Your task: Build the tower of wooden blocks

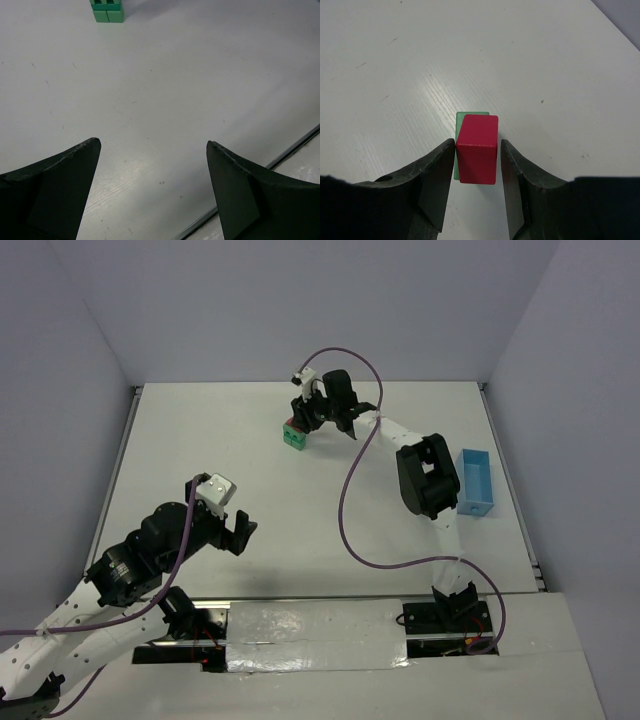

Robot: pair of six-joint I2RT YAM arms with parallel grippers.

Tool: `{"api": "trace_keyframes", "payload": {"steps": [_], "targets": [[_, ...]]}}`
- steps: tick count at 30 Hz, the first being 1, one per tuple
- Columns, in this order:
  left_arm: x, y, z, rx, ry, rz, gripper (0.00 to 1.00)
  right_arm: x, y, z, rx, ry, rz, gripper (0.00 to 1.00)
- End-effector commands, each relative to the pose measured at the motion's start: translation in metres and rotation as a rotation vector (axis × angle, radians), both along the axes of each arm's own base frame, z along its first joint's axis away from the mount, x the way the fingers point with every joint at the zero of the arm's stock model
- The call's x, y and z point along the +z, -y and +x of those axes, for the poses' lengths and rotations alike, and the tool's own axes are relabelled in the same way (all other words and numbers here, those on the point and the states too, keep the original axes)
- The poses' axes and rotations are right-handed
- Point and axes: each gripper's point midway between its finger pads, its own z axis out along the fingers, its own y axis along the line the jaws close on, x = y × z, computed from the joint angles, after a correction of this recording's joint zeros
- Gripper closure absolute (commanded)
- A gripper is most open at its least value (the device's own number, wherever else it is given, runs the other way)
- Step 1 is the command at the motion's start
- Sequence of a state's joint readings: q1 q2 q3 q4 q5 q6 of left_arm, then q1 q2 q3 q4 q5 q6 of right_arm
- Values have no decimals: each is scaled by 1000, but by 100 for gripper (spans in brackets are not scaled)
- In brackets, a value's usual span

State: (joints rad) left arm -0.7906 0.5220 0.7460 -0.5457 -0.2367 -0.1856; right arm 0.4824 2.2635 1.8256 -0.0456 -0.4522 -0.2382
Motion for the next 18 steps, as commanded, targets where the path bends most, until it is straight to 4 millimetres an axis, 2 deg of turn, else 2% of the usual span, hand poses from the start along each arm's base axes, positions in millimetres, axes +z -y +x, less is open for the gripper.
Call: {"api": "trace_keyframes", "payload": {"steps": [1,4,18], "targets": [[8,6,4,-16,38,-29,0,20,-7,5,13,59,18,51],[7,6,4,-17,37,-29,1,24,-8,3,22,75,25,53],[7,8,3,-26,34,-29,1,20,-9,-3,28,68,14,62]]}}
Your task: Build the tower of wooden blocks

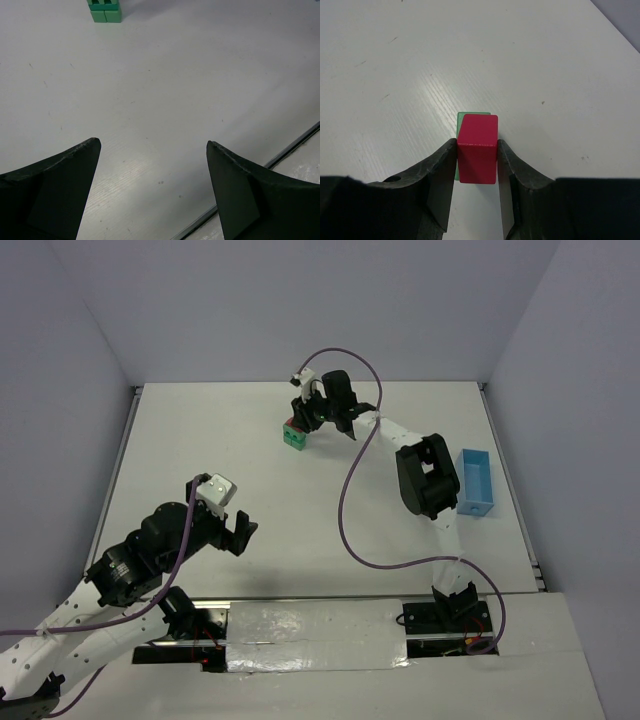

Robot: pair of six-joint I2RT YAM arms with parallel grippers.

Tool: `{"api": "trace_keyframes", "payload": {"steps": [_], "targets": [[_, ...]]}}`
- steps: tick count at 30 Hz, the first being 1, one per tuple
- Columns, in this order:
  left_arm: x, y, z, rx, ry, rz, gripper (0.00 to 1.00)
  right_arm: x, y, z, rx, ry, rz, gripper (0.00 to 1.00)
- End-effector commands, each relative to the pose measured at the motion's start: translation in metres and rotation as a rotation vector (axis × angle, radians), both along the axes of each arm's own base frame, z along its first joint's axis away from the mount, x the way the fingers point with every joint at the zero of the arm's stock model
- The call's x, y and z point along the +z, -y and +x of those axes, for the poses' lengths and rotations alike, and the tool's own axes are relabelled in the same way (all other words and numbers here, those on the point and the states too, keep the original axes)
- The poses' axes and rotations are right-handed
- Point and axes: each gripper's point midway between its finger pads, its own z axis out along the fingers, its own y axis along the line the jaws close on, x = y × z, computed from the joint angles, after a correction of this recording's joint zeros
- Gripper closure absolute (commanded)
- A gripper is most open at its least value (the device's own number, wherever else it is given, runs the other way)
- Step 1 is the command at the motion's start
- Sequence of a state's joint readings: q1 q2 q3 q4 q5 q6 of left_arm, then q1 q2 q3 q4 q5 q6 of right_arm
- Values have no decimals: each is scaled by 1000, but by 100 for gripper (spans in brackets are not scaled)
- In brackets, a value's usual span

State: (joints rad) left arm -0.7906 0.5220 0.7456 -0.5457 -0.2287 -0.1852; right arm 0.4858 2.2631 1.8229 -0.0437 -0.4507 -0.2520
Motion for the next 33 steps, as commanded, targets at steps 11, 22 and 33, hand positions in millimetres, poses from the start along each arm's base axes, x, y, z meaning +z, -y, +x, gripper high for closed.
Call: {"api": "trace_keyframes", "payload": {"steps": [11,22,33], "targets": [[5,9,4,-28,30,-23,0,25,-7,-1,15,86,29,64],[4,9,4,-30,28,-22,0,24,-9,-4,27,91,23,63],[5,10,4,-32,29,-23,0,25,-9,-5,25,95,24,60]]}}
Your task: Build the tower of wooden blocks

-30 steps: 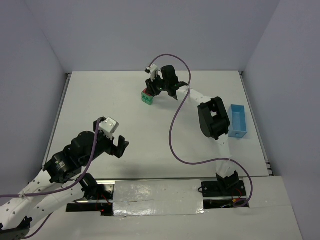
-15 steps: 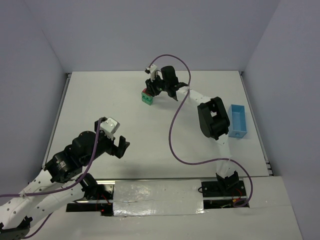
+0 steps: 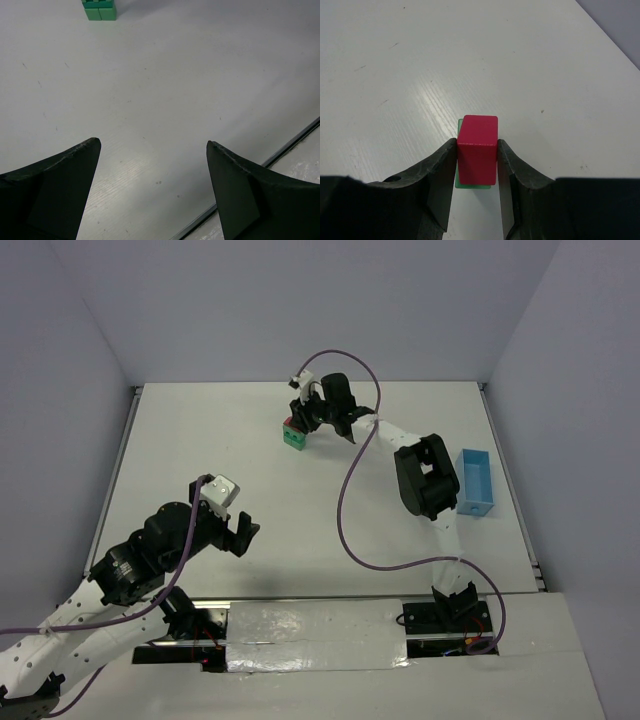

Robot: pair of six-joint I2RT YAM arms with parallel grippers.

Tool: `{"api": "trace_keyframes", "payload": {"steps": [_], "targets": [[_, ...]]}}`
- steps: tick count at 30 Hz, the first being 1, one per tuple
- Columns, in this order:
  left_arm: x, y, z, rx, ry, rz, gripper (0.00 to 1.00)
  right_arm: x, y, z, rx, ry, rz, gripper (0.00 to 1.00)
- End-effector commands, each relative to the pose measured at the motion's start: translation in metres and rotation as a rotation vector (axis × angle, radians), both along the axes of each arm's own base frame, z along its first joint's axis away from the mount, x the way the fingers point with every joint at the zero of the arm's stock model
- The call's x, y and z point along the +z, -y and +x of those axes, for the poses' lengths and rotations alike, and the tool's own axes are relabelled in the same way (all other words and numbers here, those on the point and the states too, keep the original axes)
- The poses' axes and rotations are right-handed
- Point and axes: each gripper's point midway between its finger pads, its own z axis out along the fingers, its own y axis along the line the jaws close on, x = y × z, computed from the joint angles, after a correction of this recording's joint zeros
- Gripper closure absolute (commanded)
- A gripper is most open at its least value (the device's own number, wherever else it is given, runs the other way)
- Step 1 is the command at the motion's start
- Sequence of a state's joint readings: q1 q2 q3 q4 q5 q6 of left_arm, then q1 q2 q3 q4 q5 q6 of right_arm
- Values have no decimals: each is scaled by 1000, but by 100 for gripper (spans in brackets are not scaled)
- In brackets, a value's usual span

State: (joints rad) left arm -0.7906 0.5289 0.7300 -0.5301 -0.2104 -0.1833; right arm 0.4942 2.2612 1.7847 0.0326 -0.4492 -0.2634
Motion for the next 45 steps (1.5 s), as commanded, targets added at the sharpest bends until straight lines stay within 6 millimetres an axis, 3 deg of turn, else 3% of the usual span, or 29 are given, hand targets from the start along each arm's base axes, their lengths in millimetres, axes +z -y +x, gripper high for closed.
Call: {"api": "trace_keyframes", "payload": {"steps": [1,9,16,19,22,24,31,33,35,36,37,38,40,41,42,43,44,45], "targets": [[10,5,4,-15,38,-26,0,26,-4,-7,15,51,12,60],[10,6,4,-17,37,-23,0,26,-2,-6,6,51,13,47],[10,6,3,-21,36,-25,0,27,-1,-8,13,62,12,47],[9,7,3,-23,34,-24,0,30,0,-10,13,70,15,43],[9,7,4,-20,33,-21,0,36,1,-11,12,85,21,33],[8,6,5,-13,32,-18,1,46,2,-14,14,94,34,1],[8,0,9,32,34,-11,1,88,9,-28,5,141,75,0],[8,-3,11,56,34,-12,0,112,18,-32,-44,157,100,0],[8,-13,17,124,41,-1,1,115,32,-35,-130,142,109,0],[10,-20,22,176,42,-9,1,137,40,-42,-181,126,162,0],[10,-27,26,224,44,-9,1,130,48,-49,-228,83,165,0],[11,-47,34,339,56,1,0,157,60,-60,-275,90,205,0],[13,-69,42,480,58,-21,0,144,90,-75,-472,-48,231,0],[16,-90,47,595,63,-33,0,163,106,-92,-532,-62,267,0],[17,-99,49,643,62,-45,0,147,130,-105,-651,-131,221,0],[18,-108,50,685,66,-56,1,131,142,-120,-722,-205,226,0],[18,-125,53,758,68,-64,0,149,158,-139,-762,-195,261,0],[19,-131,54,781,71,-76,0,139,173,-156,-804,-227,229,0]]}}
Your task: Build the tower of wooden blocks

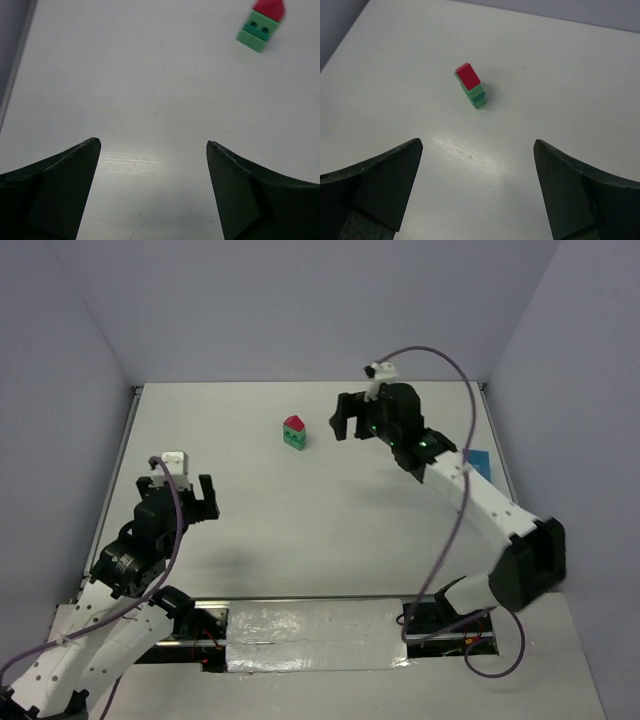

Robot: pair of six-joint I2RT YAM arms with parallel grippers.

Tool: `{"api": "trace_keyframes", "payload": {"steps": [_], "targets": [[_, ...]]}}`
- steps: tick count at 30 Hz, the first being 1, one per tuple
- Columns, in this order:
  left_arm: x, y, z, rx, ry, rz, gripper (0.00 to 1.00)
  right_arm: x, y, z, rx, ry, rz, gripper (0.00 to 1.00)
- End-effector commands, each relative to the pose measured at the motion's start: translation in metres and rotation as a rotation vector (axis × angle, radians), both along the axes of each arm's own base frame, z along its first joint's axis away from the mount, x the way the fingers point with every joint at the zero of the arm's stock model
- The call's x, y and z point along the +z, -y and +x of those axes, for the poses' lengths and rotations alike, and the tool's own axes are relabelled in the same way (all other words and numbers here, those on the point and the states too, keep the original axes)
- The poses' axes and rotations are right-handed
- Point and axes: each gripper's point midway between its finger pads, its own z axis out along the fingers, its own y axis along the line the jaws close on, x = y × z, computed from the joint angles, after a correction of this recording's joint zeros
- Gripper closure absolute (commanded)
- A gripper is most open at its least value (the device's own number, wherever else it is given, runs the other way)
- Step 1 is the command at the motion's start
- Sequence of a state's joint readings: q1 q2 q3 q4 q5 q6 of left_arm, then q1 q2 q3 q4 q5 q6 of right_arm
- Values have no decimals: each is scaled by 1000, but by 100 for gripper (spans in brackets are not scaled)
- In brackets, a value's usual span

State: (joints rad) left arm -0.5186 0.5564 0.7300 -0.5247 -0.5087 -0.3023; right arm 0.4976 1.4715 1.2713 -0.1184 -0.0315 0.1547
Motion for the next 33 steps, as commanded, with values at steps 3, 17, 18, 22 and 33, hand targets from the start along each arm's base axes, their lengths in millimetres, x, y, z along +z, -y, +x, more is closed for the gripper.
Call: {"api": "trace_keyframes", "payload": {"steps": [3,17,18,22,33], "targets": [[18,-57,9,290,64,-75,1,-16,96,-87,-355,-137,17,0],[20,-98,-7,496,86,-119,0,-18,191,-198,-529,-46,39,0],[22,-99,-9,495,101,-125,1,-21,191,-198,-535,-46,48,0],[15,-95,-9,492,105,-135,0,-25,189,-199,-521,-46,60,0],[14,-92,-9,484,126,-137,0,-30,185,-197,-512,-69,54,0]]}}
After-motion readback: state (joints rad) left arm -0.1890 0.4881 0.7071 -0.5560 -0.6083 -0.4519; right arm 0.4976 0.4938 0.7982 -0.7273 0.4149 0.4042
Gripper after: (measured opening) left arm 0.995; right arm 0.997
